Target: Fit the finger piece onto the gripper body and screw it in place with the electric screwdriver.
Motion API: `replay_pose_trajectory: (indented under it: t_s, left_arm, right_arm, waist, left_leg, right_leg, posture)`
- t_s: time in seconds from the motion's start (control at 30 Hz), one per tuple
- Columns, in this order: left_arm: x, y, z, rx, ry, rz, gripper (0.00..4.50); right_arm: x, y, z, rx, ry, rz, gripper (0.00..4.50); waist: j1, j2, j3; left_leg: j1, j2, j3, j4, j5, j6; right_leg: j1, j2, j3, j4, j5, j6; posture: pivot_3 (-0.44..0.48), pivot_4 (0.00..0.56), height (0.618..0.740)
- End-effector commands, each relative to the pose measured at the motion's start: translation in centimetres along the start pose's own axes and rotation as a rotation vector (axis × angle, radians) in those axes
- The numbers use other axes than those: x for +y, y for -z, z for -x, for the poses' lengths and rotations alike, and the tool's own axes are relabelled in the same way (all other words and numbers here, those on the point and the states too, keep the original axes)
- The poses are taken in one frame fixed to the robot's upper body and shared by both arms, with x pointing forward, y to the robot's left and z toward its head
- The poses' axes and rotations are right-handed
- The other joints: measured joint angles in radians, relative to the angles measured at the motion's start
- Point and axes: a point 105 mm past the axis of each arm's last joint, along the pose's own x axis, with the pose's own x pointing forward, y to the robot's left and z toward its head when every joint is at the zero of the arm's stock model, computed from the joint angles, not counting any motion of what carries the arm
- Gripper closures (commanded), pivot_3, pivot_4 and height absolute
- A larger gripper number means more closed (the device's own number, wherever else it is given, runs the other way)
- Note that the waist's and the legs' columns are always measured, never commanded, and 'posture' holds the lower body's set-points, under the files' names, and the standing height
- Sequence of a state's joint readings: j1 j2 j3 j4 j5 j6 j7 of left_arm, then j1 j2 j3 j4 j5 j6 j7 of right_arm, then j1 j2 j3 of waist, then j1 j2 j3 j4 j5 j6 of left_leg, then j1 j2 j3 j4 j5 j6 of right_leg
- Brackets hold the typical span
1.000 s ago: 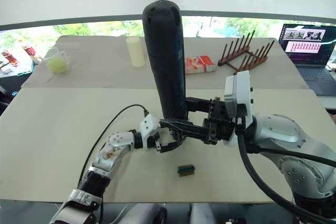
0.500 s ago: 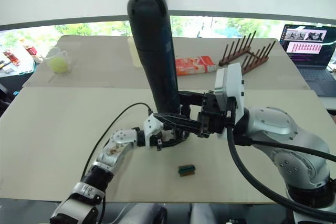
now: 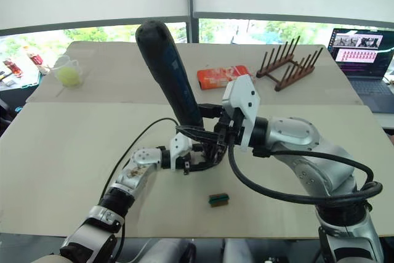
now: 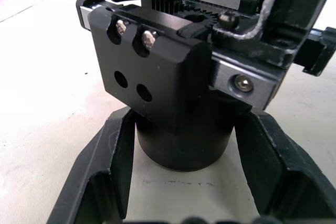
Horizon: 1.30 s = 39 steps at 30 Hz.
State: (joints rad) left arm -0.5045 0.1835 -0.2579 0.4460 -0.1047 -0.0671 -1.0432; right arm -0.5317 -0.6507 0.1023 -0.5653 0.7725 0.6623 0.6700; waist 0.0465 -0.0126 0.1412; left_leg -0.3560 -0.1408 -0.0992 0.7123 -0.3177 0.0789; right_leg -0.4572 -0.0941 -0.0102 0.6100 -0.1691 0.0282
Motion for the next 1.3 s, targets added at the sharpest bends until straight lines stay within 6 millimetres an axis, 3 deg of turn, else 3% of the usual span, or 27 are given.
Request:
replay_pose_trajectory:
  t_s: [0.03,0.67,1.3]
  left_arm:
    - [-0.18,-0.26,-0.17,-0.014,0.000,-0.004,2.21]
    - [-0.15,-0.48,-0.22,-0.022,-0.006,-0.005,2.21]
    - [-0.02,-0.71,-0.33,-0.027,-0.011,-0.007,2.21]
  right_arm:
    - [0.01,-1.86,-0.06,-0.070,-0.001,0.077,2.60]
    - [-0.27,-2.73,-0.11,-0.088,-0.007,0.104,2.60]
    - [-0.37,-2.24,-0.01,-0.070,-0.010,0.108,2.60]
  waist:
    - [0.000,0.000,0.000]
    - [-0.004,0.000,0.000]
    - [-0.004,0.000,0.000]
  left_leg:
    - [0.000,0.000,0.000,0.000,0.000,0.000]
    - [0.000,0.000,0.000,0.000,0.000,0.000]
    - [0.000,0.000,0.000,0.000,0.000,0.000]
  right_leg:
    - [0.000,0.000,0.000,0.000,0.000,0.000]
    - [0.000,0.001,0.000,0.000,0.000,0.000]
    - [0.000,0.001,0.000,0.000,0.000,0.000]
  posture:
    - [0.000,0.150,0.740]
    - [0.000,0.150,0.740]
    - [0.000,0.150,0.740]
